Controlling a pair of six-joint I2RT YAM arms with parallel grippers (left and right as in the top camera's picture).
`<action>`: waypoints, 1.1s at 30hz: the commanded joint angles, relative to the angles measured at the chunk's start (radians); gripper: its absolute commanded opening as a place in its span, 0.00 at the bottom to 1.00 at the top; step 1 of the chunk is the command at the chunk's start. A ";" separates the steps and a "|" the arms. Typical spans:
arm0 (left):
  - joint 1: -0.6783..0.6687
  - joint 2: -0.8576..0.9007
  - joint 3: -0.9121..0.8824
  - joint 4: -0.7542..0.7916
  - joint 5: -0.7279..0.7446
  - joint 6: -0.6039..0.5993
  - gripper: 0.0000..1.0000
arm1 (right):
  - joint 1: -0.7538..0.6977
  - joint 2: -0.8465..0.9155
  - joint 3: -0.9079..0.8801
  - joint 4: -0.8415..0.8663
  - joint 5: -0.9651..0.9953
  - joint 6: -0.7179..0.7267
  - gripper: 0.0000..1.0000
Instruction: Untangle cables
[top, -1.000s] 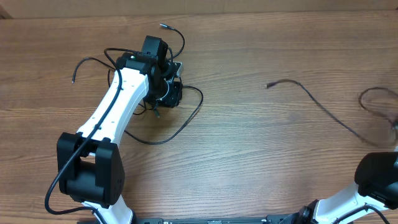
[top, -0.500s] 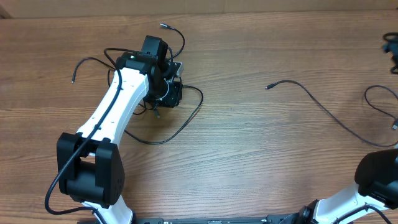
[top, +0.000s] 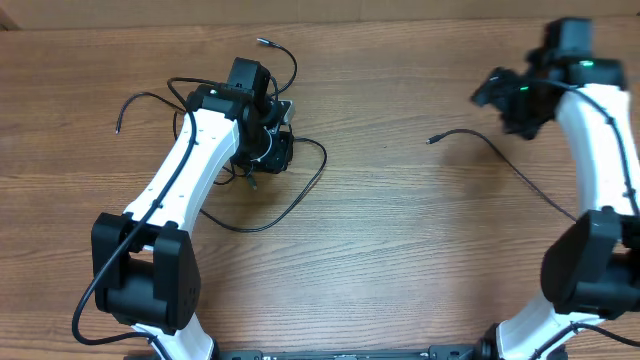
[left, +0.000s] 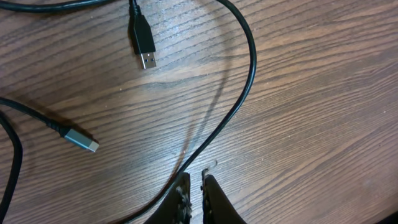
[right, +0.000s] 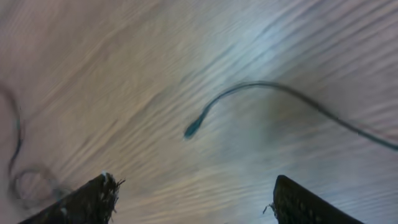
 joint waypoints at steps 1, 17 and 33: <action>-0.014 -0.008 0.004 -0.007 -0.003 -0.003 0.09 | 0.087 0.003 -0.075 0.090 0.185 0.171 0.79; -0.014 -0.008 0.004 -0.012 -0.003 -0.003 0.09 | 0.225 0.043 -0.257 0.472 0.356 0.347 0.79; -0.014 -0.008 0.004 -0.013 -0.002 -0.003 0.09 | 0.156 0.119 0.211 0.084 0.311 0.086 0.67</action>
